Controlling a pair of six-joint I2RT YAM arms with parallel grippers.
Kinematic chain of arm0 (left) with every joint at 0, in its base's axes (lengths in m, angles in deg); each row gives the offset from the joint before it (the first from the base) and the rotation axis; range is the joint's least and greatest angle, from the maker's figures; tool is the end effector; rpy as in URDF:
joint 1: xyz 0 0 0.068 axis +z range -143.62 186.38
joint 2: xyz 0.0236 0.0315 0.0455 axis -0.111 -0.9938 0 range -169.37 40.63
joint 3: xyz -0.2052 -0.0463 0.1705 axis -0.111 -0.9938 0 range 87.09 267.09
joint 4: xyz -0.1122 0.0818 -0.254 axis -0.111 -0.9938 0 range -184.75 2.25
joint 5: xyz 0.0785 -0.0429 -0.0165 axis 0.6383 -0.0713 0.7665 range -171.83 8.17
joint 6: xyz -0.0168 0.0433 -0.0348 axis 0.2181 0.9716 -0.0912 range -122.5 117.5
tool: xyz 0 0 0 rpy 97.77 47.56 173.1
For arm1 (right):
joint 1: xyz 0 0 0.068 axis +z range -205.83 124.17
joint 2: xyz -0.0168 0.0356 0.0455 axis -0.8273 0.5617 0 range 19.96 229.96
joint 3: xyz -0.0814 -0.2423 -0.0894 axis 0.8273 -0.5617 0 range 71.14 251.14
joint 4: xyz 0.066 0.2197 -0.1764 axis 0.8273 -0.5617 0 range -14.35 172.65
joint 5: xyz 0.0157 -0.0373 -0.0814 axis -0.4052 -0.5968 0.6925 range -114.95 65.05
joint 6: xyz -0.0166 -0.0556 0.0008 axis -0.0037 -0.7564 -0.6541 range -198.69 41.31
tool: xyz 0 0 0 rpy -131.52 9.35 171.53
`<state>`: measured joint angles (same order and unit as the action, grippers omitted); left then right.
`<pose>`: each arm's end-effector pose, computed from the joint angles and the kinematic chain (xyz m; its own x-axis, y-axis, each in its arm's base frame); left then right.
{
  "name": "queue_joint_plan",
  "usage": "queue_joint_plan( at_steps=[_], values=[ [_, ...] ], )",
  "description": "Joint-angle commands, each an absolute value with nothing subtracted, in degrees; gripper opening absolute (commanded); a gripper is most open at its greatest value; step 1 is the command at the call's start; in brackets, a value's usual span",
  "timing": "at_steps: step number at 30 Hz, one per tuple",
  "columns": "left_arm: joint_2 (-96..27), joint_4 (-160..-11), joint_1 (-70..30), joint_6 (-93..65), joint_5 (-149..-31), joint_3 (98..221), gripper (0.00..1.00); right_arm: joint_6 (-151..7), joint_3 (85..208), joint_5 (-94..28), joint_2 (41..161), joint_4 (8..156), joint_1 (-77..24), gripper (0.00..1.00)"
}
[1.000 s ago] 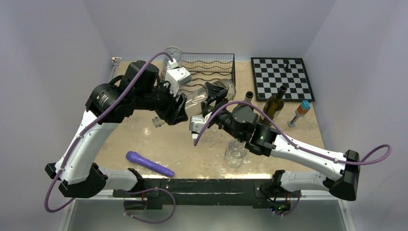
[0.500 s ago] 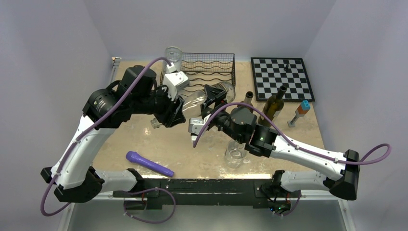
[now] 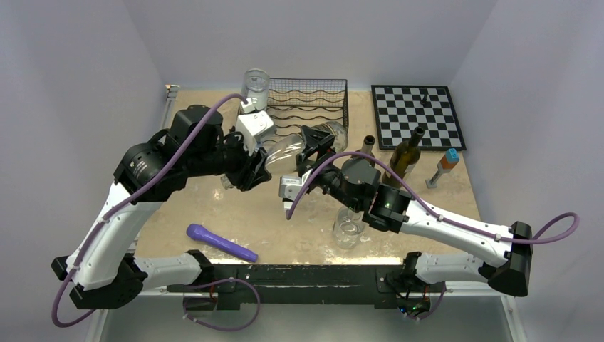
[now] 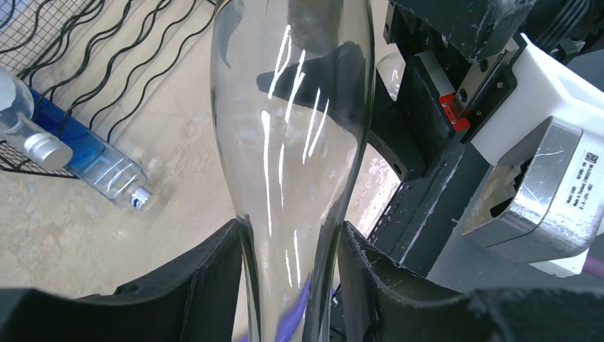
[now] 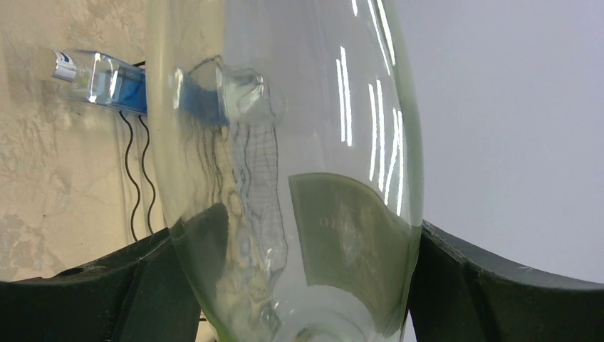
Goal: Put the wine bottle on the wine rack
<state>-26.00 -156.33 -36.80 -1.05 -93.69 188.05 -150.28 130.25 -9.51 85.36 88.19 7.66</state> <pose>0.1429 -0.1457 0.4938 -0.3901 0.4000 -0.8293 0.8036 0.5876 -0.0946 0.1458 0.2677 0.3796 0.7038 -0.6381 -0.3124 -0.2403 0.2000 -0.9499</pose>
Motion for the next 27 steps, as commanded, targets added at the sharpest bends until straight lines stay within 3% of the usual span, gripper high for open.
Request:
queue_joint_plan(
  at_steps=[1,7,10,15,16,18,21,23,27],
  values=[
    [-23.74,-147.18,-37.19,2.43,-91.13,188.19,0.00,-144.55,136.34,-6.75,83.64,103.36,7.28,0.13],
    [-22.32,-145.47,-37.31,2.31,-89.00,186.91,0.00,-143.74,136.68,-5.86,84.45,104.27,7.28,0.11],
    [-21.76,-144.76,-37.31,2.23,-89.84,186.38,0.00,-143.22,137.34,-5.11,85.10,104.23,7.28,0.00],
    [-24.96,-150.48,-37.35,2.90,-92.28,187.88,0.00,-142.62,139.76,-2.94,86.49,105.19,7.28,0.00],
    [-25.96,-152.75,-37.31,3.68,-93.03,188.45,0.05,-142.52,140.37,-2.55,86.77,105.37,7.28,0.00],
    [-27.55,-156.09,-37.31,4.24,-93.30,188.75,0.30,-142.31,141.32,-1.84,86.99,105.80,7.28,0.00],
    [-27.57,-157.27,-37.31,5.44,-94.92,187.08,0.58,-141.66,142.46,-1.27,87.19,105.79,7.28,0.00],
    [-26.89,-156.69,-37.31,6.11,-95.40,185.68,0.67,-141.37,142.66,-1.18,87.12,105.78,7.28,0.00],
    [-26.88,-157.45,-37.31,7.34,-95.13,184.73,0.68,-140.66,143.10,-0.89,87.16,105.36,7.28,0.00]
  ],
)
